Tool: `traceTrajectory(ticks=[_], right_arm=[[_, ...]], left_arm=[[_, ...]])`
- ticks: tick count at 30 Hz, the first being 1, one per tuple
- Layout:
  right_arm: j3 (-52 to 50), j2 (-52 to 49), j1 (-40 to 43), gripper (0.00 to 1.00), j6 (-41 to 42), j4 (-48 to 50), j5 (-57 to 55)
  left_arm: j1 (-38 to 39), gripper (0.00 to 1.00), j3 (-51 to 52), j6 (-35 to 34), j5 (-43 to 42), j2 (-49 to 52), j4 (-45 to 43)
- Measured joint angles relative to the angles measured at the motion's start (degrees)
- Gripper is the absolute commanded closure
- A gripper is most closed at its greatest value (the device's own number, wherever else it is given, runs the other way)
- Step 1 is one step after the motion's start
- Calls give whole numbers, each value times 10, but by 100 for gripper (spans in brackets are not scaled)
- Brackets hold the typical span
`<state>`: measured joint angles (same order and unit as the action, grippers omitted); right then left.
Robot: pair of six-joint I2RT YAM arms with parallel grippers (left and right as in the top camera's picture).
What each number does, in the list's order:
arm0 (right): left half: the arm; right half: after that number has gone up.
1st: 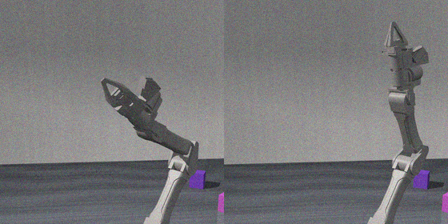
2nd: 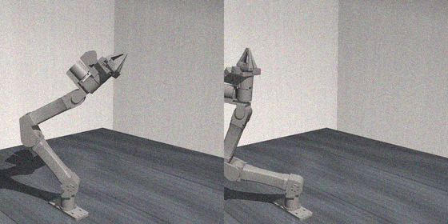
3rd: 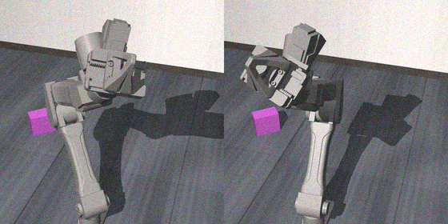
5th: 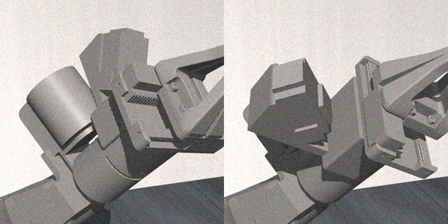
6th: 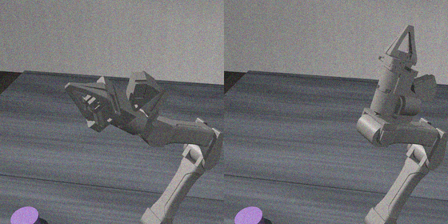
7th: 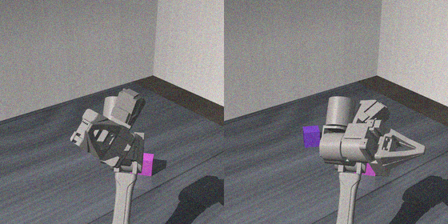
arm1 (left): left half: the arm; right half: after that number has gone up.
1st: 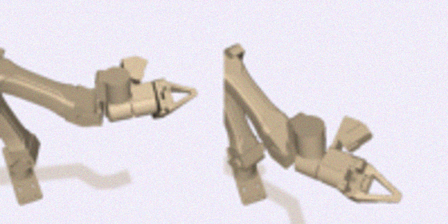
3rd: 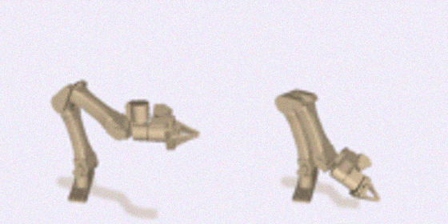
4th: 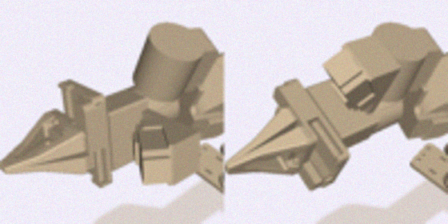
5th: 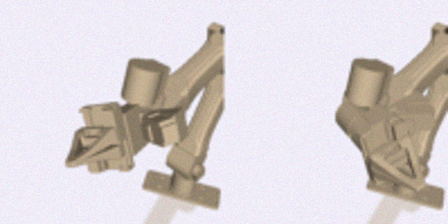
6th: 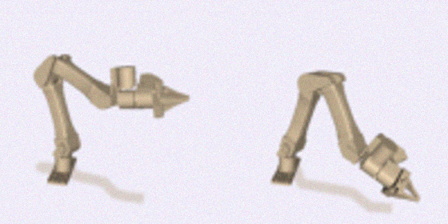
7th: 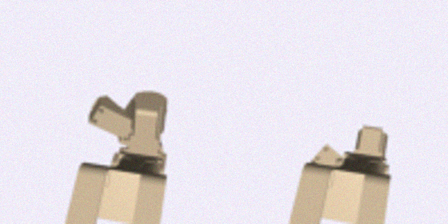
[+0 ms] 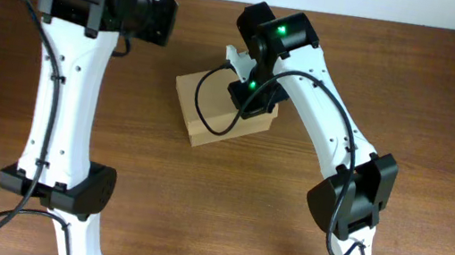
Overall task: Pack container
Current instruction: 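Fold the lid flap down over the box with both grippers, then release the lid and raise both grippers away from the box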
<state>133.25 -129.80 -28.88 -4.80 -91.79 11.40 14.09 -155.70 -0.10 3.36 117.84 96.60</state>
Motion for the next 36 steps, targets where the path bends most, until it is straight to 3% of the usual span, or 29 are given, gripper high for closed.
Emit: traceTrajectory(ticks=[12, 29, 32, 36], right_arm=[[-7, 0, 0, 96, -14, 98, -5], [-147, 18, 0, 96, -15, 180, -10], [-121, 17, 3, 96, -12, 158, -10], [2, 16, 31, 96, 3, 115, -16]], left_arm=[[26, 98, 27, -10, 37, 0, 0], [26, 98, 27, -10, 51, -13, 0], [21, 98, 27, -10, 51, -13, 0], [4, 98, 28, -16, 51, -13, -23]])
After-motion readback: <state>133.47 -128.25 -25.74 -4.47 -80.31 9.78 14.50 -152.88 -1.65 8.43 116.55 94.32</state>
